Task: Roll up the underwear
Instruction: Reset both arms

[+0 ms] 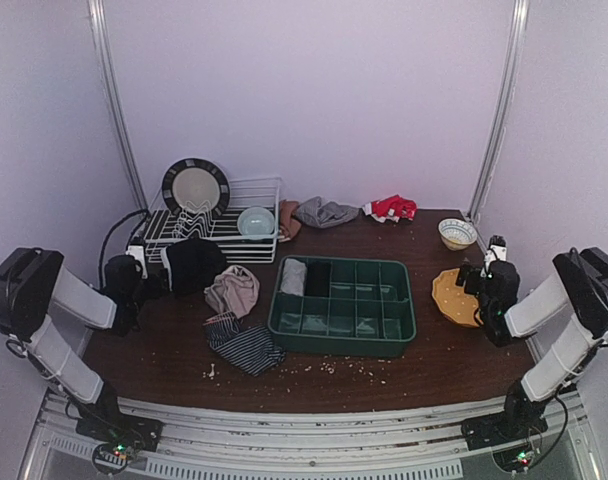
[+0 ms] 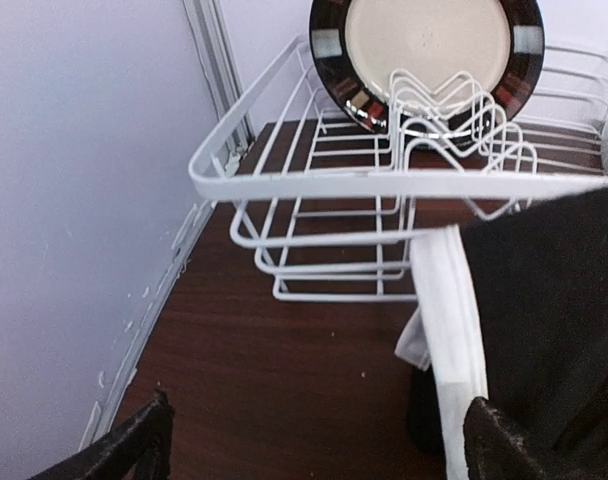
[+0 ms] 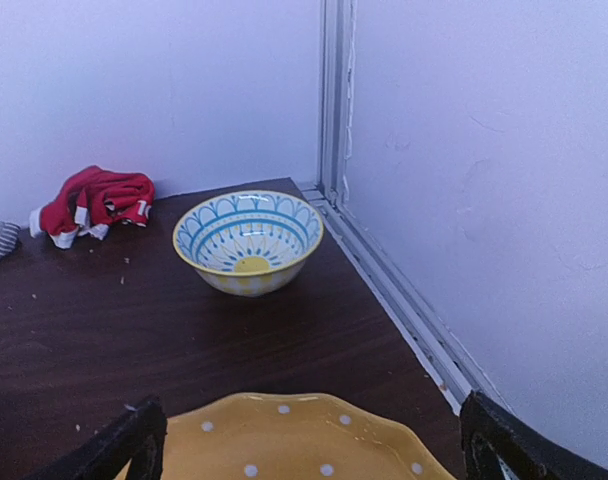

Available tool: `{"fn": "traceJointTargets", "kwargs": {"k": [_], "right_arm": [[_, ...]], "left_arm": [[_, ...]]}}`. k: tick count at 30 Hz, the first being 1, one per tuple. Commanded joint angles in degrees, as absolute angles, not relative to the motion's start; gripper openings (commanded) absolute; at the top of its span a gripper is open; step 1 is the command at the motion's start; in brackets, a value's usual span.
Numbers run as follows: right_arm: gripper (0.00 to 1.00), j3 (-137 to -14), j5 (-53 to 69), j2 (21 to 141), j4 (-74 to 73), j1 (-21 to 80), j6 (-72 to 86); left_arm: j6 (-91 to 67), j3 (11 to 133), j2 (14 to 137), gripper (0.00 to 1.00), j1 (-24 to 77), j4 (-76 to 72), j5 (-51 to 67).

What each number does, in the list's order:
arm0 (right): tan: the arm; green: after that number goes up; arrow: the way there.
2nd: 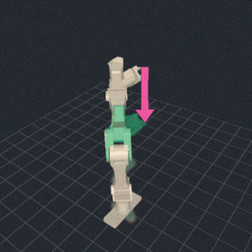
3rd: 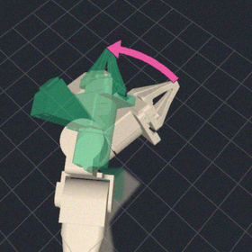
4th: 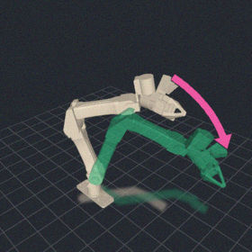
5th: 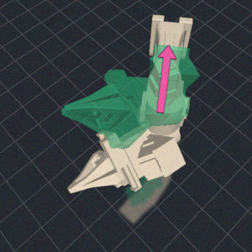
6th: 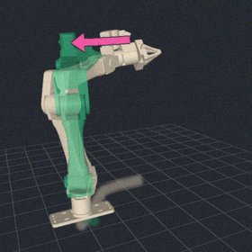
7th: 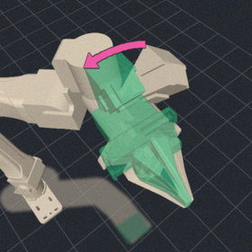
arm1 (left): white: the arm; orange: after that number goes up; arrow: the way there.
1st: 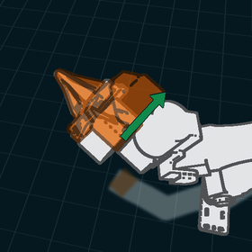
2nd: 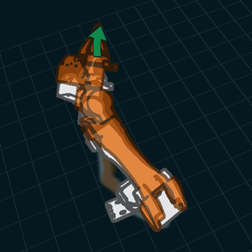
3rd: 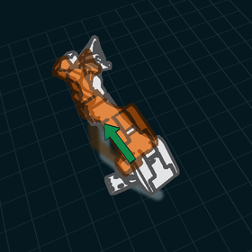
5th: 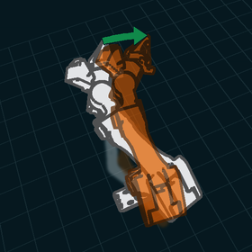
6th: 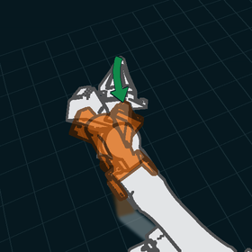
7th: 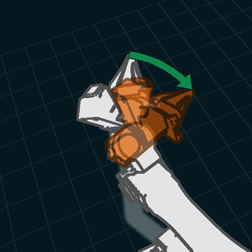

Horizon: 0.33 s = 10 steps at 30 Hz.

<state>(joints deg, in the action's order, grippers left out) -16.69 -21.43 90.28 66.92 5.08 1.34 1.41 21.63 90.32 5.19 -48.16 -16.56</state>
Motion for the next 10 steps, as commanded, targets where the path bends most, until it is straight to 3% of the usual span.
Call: {"fn": "traceJointTargets", "kwargs": {"k": [1, 10], "right_arm": [[1.00, -18.7, -17.3, 89.0, 60.0, 4.4, 4.3], [1.00, -18.6, -17.1, 89.4, 60.9, 4.4, 4.1]], "left_arm": [[2.4, 22.9, 89.8, 0.98, 4.6, -53.1, -14.3], [2.3, 23.1, 89.7, 0.98, 4.7, -52.4, -14.2]]}}
